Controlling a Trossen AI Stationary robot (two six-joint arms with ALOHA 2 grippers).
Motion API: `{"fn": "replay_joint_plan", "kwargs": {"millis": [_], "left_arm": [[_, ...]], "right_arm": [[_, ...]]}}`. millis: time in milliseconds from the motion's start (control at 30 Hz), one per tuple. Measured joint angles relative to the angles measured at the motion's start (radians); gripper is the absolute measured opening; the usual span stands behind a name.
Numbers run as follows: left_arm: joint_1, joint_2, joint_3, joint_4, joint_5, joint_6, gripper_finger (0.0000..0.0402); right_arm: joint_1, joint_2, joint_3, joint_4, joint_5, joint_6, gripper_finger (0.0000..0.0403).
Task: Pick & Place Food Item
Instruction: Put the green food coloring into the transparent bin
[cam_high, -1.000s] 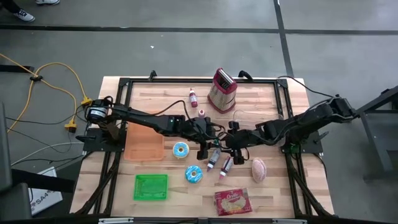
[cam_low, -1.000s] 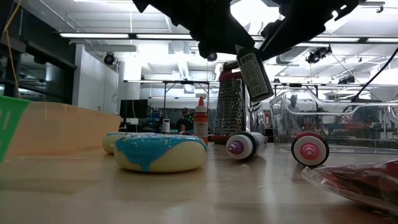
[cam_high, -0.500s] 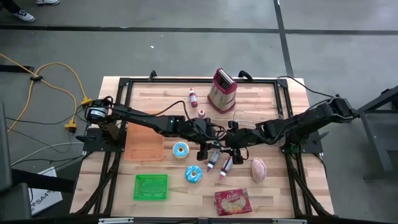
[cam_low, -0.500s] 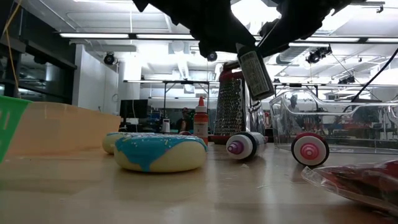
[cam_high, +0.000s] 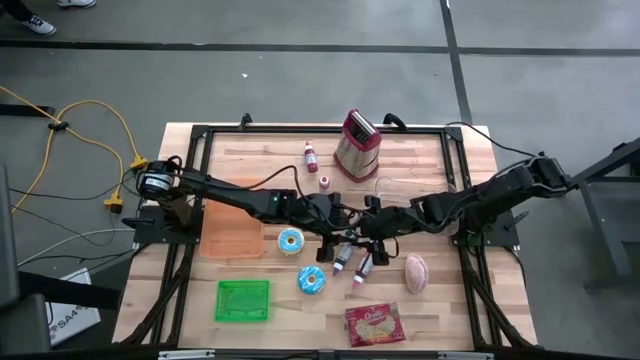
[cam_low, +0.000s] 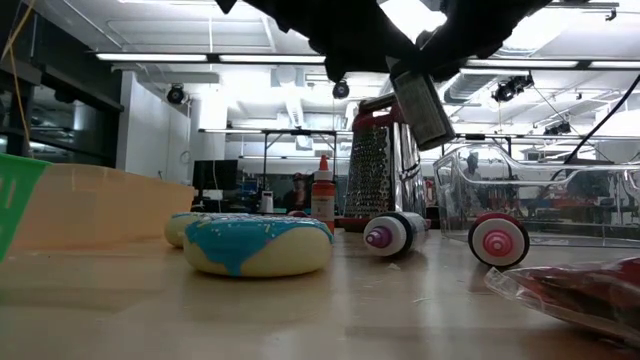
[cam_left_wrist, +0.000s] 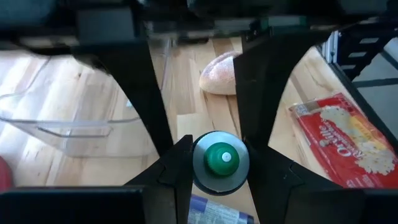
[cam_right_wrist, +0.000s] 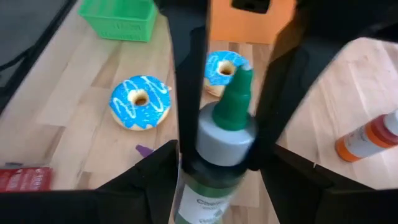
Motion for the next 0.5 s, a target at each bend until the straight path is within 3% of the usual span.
{"fn": "replay_joint_plan", "kwargs": {"millis": [500], "left_arm": [[0.000, 0.000, 0.000, 0.004, 0.004, -0.004, 0.0116]], "right_arm": [[0.000, 0.000, 0.000, -0.004, -0.014, 0.004, 0.0197]]}}
